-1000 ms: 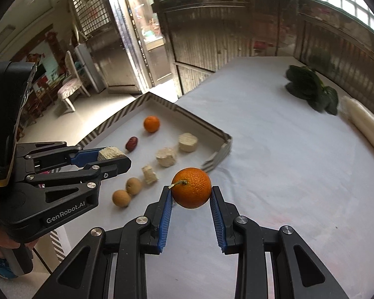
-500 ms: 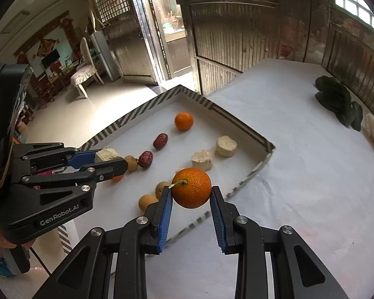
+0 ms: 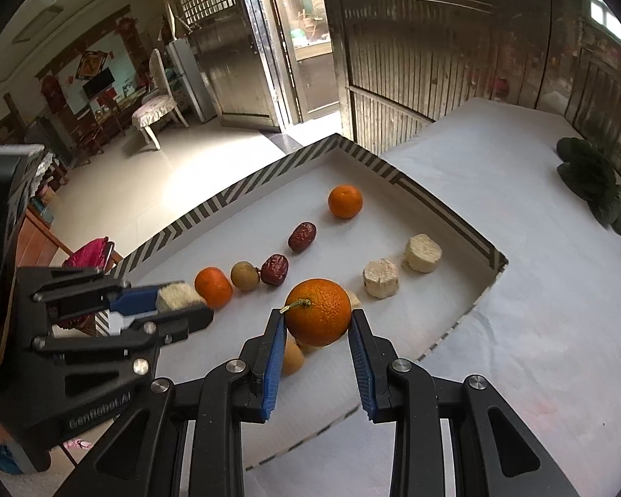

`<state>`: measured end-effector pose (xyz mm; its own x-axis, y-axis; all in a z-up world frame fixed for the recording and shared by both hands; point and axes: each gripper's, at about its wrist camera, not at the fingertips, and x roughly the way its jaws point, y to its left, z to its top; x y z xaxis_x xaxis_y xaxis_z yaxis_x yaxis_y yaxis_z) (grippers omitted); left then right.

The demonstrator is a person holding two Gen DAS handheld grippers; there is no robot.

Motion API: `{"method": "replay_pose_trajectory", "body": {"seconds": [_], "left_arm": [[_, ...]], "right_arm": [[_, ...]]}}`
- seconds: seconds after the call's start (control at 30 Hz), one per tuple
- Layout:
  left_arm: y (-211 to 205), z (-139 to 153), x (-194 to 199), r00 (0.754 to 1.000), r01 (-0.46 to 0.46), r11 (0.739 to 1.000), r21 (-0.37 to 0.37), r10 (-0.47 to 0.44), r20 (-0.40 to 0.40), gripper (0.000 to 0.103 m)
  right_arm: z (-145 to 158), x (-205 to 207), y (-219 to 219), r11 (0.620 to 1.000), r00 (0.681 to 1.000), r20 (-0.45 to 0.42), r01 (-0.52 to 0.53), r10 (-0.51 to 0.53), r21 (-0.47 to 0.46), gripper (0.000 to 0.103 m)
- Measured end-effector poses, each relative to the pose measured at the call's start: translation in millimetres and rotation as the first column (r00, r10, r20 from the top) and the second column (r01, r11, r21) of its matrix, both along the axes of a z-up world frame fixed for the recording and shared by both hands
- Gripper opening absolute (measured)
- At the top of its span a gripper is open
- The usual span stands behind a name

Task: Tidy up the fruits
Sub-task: 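Carry the chunk in left gripper while right gripper carries the small orange to the tray, then open right gripper to drop the small orange while left gripper releases the chunk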

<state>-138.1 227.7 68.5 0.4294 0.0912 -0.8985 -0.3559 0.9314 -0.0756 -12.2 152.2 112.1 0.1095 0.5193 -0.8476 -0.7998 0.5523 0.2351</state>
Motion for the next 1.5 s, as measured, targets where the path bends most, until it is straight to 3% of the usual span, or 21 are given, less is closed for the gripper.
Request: {"method": "replay_pose_trajectory", "body": {"seconds": [0.63, 1.27, 1.37, 1.5], "left_arm": [[4.9, -24.9, 6.2, 0.999, -0.001, 0.999, -0.054, -0.002, -0.051, 0.021], [1.7, -39.0, 22.4, 0.996, -0.007, 0.999, -0.034, 0.004, -0.093, 0.021], [-1.7, -40.2, 23.7, 0.995, -0.001, 1.0, -0.028, -0.002, -0.096, 0.027], [-4.9, -38.6, 24.1, 0.996, 0.005, 0.999, -0.038, -0.008, -0.089, 0.045]], "right_arm": [[-36.1, 22.8, 47.0, 0.997, 0.997, -0.052, -0.058, 0.055, -0.045, 0.03], [-46.7, 30.9, 68.2, 0.993, 0.997, -0.005, -0.082, 0.082, -0.088, 0.03], [-45.6, 32.1, 65.2, 0.994, 0.997, -0.012, -0.075, 0.074, -0.08, 0.03], [-42.5, 33.8, 55.6, 0.996, 0.998, -0.026, -0.058, 0.056, -0.066, 0.03]]}}
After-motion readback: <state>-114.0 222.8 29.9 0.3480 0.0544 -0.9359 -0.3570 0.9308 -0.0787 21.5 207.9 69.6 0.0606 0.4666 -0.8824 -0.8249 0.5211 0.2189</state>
